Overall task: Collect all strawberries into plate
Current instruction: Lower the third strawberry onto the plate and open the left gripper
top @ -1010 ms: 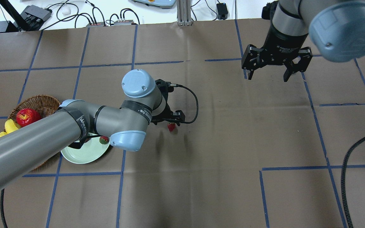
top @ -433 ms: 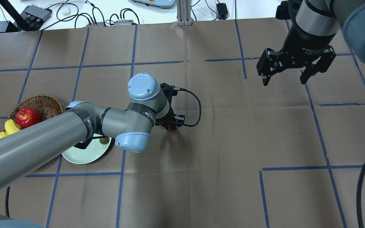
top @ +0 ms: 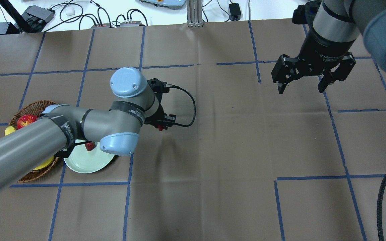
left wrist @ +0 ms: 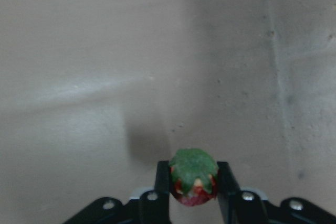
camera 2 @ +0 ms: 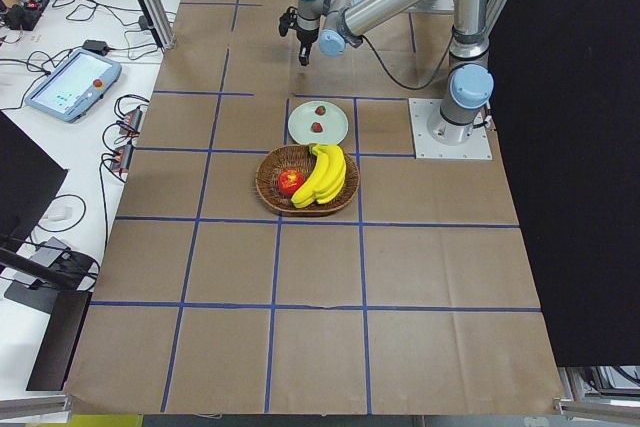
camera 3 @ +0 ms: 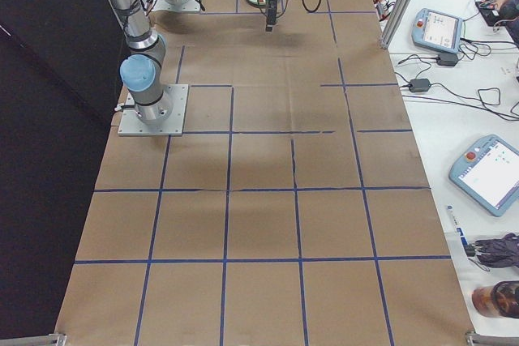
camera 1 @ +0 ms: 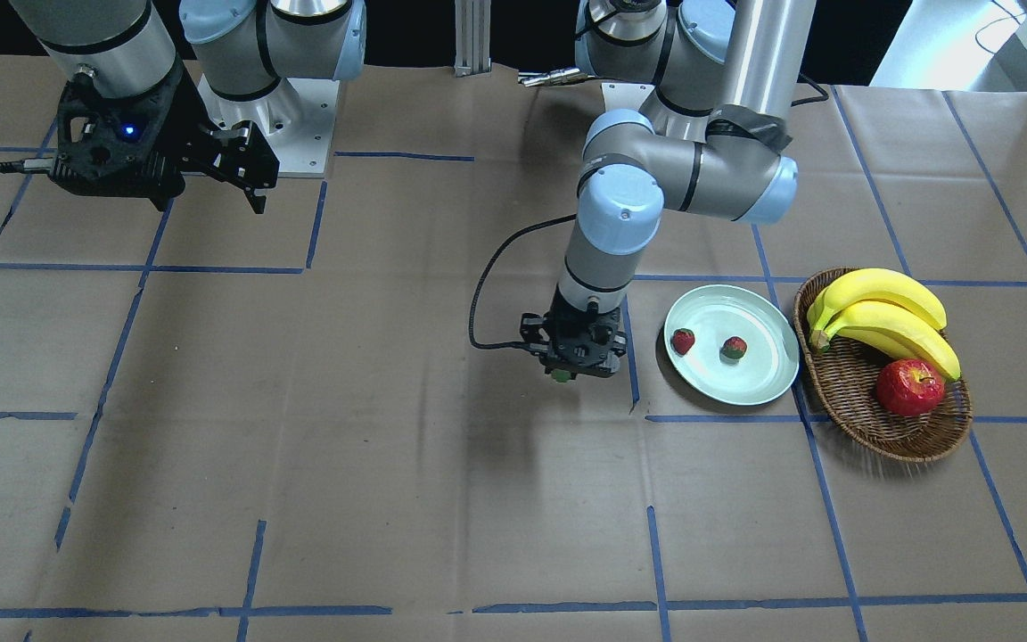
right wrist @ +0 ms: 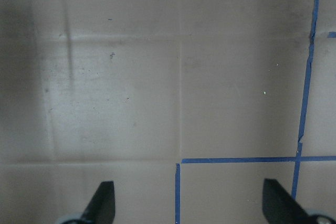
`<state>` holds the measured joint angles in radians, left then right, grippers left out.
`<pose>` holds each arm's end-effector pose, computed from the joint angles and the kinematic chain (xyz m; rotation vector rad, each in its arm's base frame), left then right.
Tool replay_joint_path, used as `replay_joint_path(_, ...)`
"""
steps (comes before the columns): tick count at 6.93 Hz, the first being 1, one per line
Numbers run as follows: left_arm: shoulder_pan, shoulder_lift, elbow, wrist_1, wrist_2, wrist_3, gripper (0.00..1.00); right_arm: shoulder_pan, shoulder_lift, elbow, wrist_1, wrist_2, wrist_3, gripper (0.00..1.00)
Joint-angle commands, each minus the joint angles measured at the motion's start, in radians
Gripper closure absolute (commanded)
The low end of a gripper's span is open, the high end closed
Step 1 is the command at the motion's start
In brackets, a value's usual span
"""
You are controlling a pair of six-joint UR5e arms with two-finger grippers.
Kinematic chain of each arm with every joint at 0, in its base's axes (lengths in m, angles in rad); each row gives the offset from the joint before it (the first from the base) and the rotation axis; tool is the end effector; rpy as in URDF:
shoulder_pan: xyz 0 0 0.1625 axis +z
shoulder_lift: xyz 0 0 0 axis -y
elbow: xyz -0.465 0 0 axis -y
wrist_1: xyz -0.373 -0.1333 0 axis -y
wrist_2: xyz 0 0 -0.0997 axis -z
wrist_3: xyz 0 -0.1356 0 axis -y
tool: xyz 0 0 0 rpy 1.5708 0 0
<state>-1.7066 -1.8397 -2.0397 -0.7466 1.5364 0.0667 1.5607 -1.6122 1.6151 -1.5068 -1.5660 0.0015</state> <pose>-0.2058 -0.4872 0.2335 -0.3158 -3.0853 0.1321 0.1295 -0.4455 0.4841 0.0184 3.1347 0.1049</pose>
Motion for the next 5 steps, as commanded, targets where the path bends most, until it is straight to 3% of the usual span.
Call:
replay_joint_path(1, 0.242, 0.138, -0.080, -0.080, 0.047, 0.294, 1.00, -0.002, -0.006, 0.006, -0.012, -0.002, 0.000, 0.00)
replay_joint_path(3, 0.425, 0.157, -0.169, -0.062, 0.091, 0.506, 0.99, -0.001, -0.008, 0.006, -0.013, -0.002, 0.000, 0.00)
replay_joint_path(4, 0.461, 0.143, -0.172, -0.059, 0.091, 0.539, 0.98, -0.001, -0.008, 0.006, -0.012, -0.002, 0.000, 0.00)
replay_joint_path(5, 0.464, 0.136, -0.174, -0.044, 0.093, 0.576, 0.67, -0.002, -0.009, 0.006, -0.012, -0.002, 0.000, 0.00)
